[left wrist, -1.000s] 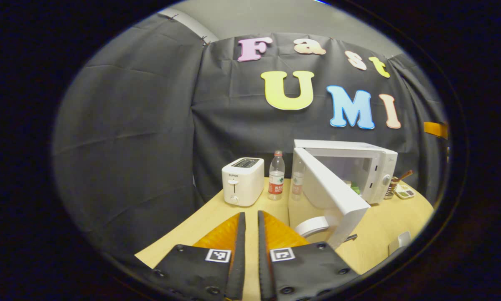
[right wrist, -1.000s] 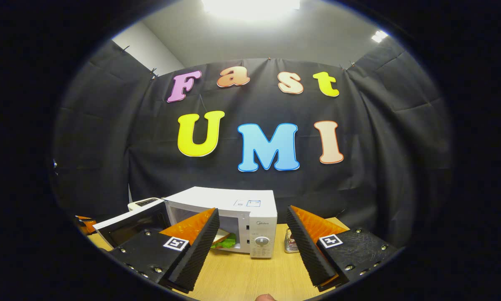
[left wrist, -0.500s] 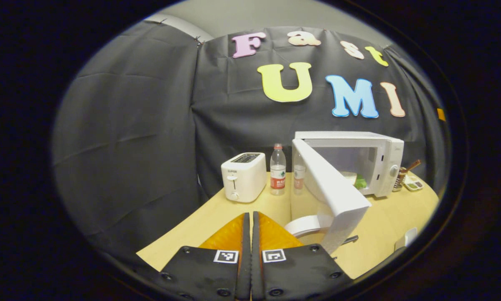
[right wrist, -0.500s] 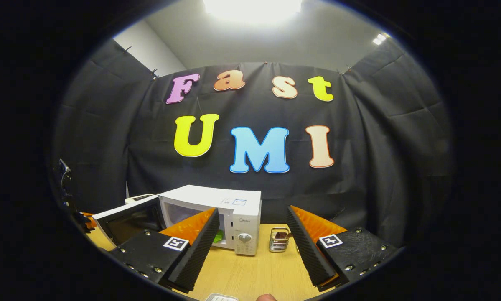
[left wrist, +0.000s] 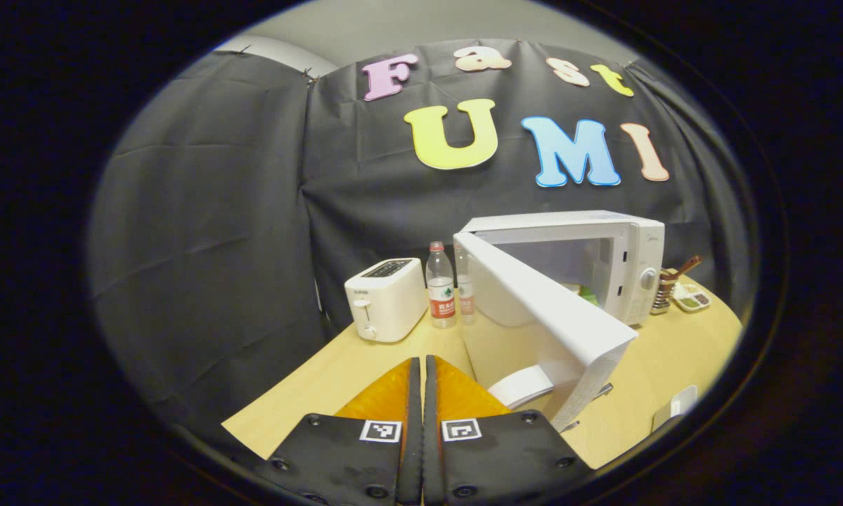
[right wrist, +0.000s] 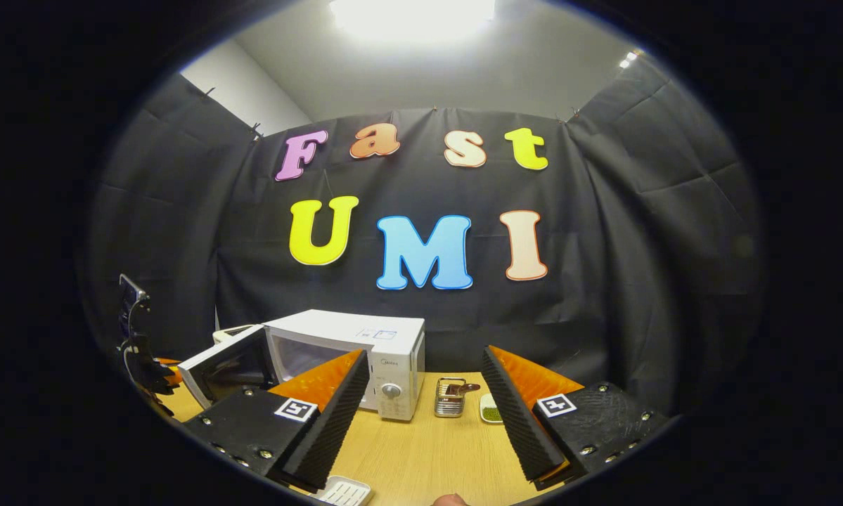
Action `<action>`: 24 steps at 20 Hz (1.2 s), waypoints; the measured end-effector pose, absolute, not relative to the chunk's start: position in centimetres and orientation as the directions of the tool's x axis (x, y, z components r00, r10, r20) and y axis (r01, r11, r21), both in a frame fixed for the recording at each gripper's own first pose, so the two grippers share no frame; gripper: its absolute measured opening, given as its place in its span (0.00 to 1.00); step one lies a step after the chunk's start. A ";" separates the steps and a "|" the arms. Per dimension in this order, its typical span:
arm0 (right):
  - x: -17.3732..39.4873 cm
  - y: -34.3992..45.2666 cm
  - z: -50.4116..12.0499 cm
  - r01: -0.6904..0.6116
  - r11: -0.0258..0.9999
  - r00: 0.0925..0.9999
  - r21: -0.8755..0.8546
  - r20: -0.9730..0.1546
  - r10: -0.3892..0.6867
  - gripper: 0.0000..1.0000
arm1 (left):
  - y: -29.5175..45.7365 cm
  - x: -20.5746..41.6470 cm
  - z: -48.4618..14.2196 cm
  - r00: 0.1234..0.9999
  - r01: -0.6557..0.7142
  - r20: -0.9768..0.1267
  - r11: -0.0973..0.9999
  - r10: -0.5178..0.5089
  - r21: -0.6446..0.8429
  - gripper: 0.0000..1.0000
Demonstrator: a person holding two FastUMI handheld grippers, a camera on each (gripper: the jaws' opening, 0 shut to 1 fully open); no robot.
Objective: Open the microwave oven with the left hand, put the food in, and close the microwave oven.
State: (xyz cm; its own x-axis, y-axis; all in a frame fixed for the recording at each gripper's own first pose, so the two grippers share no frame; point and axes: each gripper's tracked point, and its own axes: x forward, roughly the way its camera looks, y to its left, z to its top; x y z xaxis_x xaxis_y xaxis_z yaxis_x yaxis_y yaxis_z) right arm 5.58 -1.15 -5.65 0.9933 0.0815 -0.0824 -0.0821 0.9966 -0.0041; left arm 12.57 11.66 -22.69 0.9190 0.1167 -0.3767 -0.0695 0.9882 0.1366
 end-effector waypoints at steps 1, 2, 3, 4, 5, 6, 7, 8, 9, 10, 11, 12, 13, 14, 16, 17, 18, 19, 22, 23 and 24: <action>5.4 -1.6 -5.9 -0.081 0.997 0.993 -0.006 -0.088 0.080 0.98 | 10.6 12.9 -22.6 0.920 -0.061 -0.376 0.990 0.105 0.128 0.07; 5.1 -2.0 -6.0 -0.075 0.997 0.993 -0.006 -0.094 0.074 0.98 | 9.7 13.2 -22.6 0.921 -0.052 -0.378 0.991 0.094 0.120 0.07; 4.9 -2.2 -6.1 -0.069 0.998 0.993 0.000 -0.100 0.069 0.98 | 8.9 13.4 -22.5 0.922 -0.039 -0.380 0.993 0.080 0.113 0.07; 4.7 -2.1 -6.0 -0.067 0.998 0.993 0.008 -0.099 0.067 0.98 | 8.0 13.6 -22.4 0.924 -0.021 -0.379 0.994 0.060 0.107 0.07; 4.6 -2.2 -5.8 -0.062 0.998 0.994 0.007 -0.094 0.062 0.98 | 7.2 13.8 -22.3 0.926 -0.002 -0.375 0.994 0.042 0.105 0.07; 4.7 -2.5 -5.8 -0.049 0.999 0.995 0.000 -0.092 0.049 0.98 | 6.4 14.1 -22.4 0.927 0.020 -0.374 0.994 0.022 0.107 0.07; 4.9 -2.6 -6.0 -0.037 0.999 0.995 -0.002 -0.096 0.037 0.98 | 5.6 14.5 -22.4 0.927 0.045 -0.375 0.993 -0.002 0.105 0.07; 5.1 -2.5 -6.0 -0.030 1.000 0.994 0.005 -0.103 0.031 0.98 | 4.6 14.9 -22.5 0.926 0.074 -0.377 0.992 -0.031 0.100 0.07; 5.2 -2.1 -6.1 -0.028 1.000 0.994 0.012 -0.105 0.029 0.98 | 3.8 15.2 -22.5 0.925 0.101 -0.376 0.991 -0.060 0.090 0.07; 5.4 -1.9 -6.0 -0.023 1.000 0.994 0.010 -0.103 0.024 0.98 | 2.9 15.5 -22.4 0.923 0.126 -0.375 0.989 -0.089 0.077 0.07; 5.7 -1.7 -6.0 -0.014 1.000 0.995 0.003 -0.103 0.014 0.98 | 2.2 15.8 -22.5 0.919 0.148 -0.377 0.987 -0.113 0.065 0.07; 6.2 -1.6 -6.1 -0.007 1.000 0.994 0.000 -0.106 0.007 0.98 | 1.5 16.1 -22.6 0.915 0.169 -0.380 0.984 -0.137 0.052 0.07; 6.5 -1.2 -6.1 -0.001 1.000 0.994 0.001 -0.106 0.001 0.98 | 0.8 16.4 -22.8 0.909 0.187 -0.384 0.982 -0.159 0.038 0.07; 6.8 -0.9 -6.0 0.006 1.000 0.995 0.004 -0.103 -0.005 0.98 | 0.2 16.8 -23.1 0.904 0.205 -0.388 0.978 -0.181 0.023 0.07; 7.4 -0.4 -6.2 0.020 1.000 0.994 0.003 -0.106 -0.020 0.98 | -1.1 17.3 -23.5 0.890 0.245 -0.395 0.969 -0.227 -0.003 0.07; 7.5 -0.3 -6.4 0.028 1.000 0.993 -0.002 -0.113 -0.028 0.98 | -1.7 17.6 -23.8 0.883 0.267 -0.397 0.964 -0.250 -0.013 0.07; 7.6 -0.3 -6.5 0.037 0.999 0.993 -0.008 -0.113 -0.038 0.98 | -2.2 17.9 -24.1 0.875 0.287 -0.402 0.958 -0.270 -0.019 0.07; 7.8 -0.3 -6.3 0.049 0.999 0.993 -0.015 -0.109 -0.050 0.98 | -2.7 18.2 -24.4 0.866 0.305 -0.409 0.952 -0.288 -0.023 0.07; 8.4 -0.6 -6.6 0.084 0.996 0.990 -0.028 -0.114 -0.086 0.98 | -3.6 19.8 -24.9 0.852 0.341 -0.411 0.939 -0.325 -0.036 0.07; 8.6 -0.7 -6.7 0.096 0.995 0.988 -0.025 -0.118 -0.098 0.98 | -4.1 20.3 -24.9 0.846 0.352 -0.411 0.935 -0.340 -0.047 0.07; 8.6 -0.9 -6.8 0.108 0.994 0.986 -0.024 -0.121 -0.111 0.98 | -4.6 20.9 -24.9 0.839 0.364 -0.412 0.930 -0.354 -0.057 0.07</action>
State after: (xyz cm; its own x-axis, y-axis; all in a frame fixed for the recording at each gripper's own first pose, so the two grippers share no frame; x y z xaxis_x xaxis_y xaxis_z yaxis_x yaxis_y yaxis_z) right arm 8.63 -0.86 -6.77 0.9865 -0.1106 -0.1209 0.1084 0.9938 -0.0242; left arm 20.87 -4.61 -24.90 0.8394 -0.3540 -0.4124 0.3641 0.9296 -0.0568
